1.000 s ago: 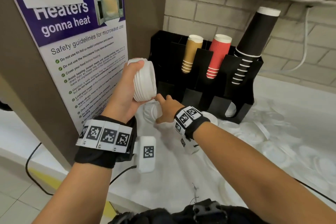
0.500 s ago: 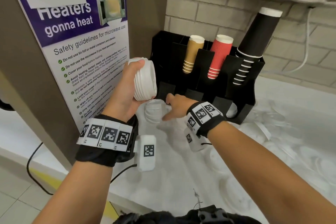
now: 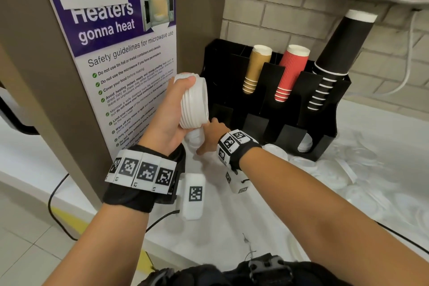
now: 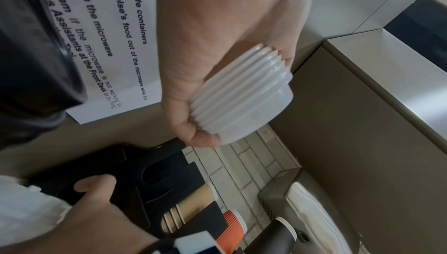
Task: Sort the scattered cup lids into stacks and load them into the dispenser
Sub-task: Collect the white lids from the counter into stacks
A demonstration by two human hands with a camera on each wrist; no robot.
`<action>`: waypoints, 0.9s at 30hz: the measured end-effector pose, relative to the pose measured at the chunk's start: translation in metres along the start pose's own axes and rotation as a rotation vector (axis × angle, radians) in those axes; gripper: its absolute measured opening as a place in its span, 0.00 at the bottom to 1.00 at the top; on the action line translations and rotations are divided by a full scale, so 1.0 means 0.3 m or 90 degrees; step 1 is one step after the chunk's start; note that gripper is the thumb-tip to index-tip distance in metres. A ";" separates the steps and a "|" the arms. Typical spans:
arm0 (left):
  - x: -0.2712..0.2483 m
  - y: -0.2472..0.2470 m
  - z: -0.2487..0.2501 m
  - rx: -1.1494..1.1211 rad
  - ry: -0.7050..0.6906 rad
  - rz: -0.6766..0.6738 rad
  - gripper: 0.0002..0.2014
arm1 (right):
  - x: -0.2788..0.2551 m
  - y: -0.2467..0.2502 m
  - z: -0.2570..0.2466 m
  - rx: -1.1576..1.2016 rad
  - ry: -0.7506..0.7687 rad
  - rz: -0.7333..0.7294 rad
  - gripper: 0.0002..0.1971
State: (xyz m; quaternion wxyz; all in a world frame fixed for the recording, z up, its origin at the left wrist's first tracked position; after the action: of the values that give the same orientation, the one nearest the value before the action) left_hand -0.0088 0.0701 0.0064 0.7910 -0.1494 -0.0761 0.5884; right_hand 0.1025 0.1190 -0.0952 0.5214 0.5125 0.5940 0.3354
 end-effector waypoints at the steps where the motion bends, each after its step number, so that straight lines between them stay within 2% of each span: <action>1: 0.000 0.000 0.000 0.000 0.000 0.002 0.26 | -0.004 0.008 -0.004 -0.016 0.014 -0.002 0.49; 4: 0.004 -0.002 0.000 -0.017 -0.001 0.002 0.28 | -0.016 0.038 -0.018 -0.094 0.059 -0.017 0.54; 7: 0.009 -0.004 -0.003 -0.007 0.001 -0.002 0.32 | -0.027 0.083 -0.024 -0.196 0.088 0.024 0.56; 11: 0.012 -0.010 -0.006 -0.008 -0.014 -0.004 0.22 | -0.059 0.140 -0.002 -0.284 0.092 0.076 0.54; 14: 0.017 -0.005 0.000 0.005 -0.018 0.007 0.23 | -0.102 0.209 0.023 -0.144 0.115 0.125 0.44; 17: 0.019 -0.017 0.000 0.012 -0.020 0.005 0.24 | -0.131 0.231 0.078 -0.022 0.112 0.103 0.28; 19: 0.016 -0.033 -0.005 0.013 -0.017 -0.005 0.24 | -0.144 0.230 0.115 0.051 0.117 0.111 0.21; 23: 0.010 -0.061 -0.012 0.016 -0.017 -0.031 0.22 | -0.164 0.228 0.174 0.203 0.104 0.128 0.18; 25: 0.004 -0.068 -0.012 0.016 -0.019 -0.033 0.22 | -0.170 0.205 0.180 0.188 0.103 0.113 0.19; 27: 0.000 -0.073 -0.013 0.015 -0.017 -0.035 0.23 | -0.162 0.164 0.178 0.085 0.080 0.083 0.22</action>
State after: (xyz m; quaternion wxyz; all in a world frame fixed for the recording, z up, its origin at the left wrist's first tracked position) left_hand 0.0122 0.0636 0.0098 0.8073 -0.1303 -0.0837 0.5695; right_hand 0.1632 0.0776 -0.0482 0.4249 0.5614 0.6122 0.3599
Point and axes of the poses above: each hand's wrist, its own x-axis towards the middle knuckle, its own y-axis out of the back of the hand, z = x × y, the point moved 7 cm from there along x, towards the middle knuckle, and after that the axes turned 10 degrees about x, right-handed, at the moved point
